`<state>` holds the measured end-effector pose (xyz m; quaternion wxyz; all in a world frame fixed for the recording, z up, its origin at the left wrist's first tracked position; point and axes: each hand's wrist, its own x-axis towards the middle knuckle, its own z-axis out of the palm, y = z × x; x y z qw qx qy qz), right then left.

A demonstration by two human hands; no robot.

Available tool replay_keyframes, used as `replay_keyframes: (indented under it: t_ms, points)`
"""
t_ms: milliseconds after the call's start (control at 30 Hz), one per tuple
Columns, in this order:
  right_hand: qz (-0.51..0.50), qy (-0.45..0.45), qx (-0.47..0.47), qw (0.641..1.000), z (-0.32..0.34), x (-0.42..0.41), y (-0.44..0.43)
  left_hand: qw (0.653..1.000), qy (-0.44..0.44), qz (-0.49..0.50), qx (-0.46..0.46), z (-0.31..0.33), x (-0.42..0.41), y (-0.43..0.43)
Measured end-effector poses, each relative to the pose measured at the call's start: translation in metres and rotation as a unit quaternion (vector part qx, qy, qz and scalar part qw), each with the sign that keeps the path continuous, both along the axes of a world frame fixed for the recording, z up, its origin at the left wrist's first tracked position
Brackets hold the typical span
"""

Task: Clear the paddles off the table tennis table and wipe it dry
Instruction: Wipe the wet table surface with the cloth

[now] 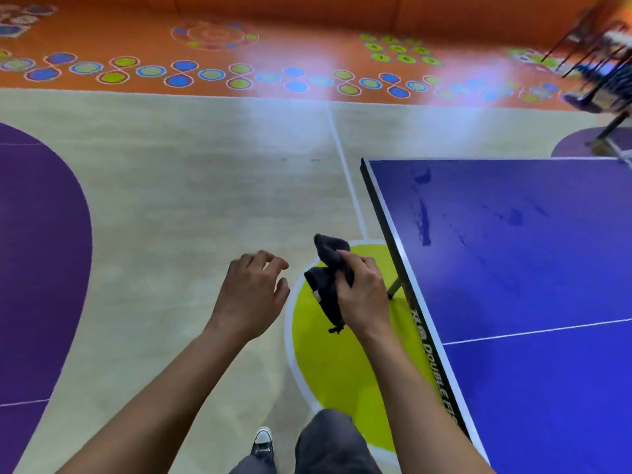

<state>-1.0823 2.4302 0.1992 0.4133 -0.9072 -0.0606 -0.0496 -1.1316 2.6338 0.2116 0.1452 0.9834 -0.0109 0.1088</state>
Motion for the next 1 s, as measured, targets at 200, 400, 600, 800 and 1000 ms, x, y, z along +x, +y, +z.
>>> replay_keyframes:
  t_ms: [200,400,600,800,1000]
  points:
    - [-0.062,-0.002,0.015,0.998,-0.01,0.1,0.02,0.999,-0.003,-0.053,0.007,0.0,0.122,0.032]
    - [-0.103,-0.004,0.023,0.994,-0.023,0.231,0.022,0.995,0.017,-0.089,0.031,-0.002,0.271,0.036]
    - [-0.152,-0.022,0.046,0.987,-0.007,0.376,0.027,0.988,-0.004,-0.134,0.075,0.007,0.408,0.035]
    - [-0.192,-0.04,0.041,0.98,-0.002,0.48,0.023,0.98,-0.012,-0.186,0.07,0.008,0.528,0.035]
    - [-0.294,-0.02,0.039,0.955,-0.026,0.575,0.009,0.957,0.032,-0.276,0.08,-0.007,0.666,0.03]
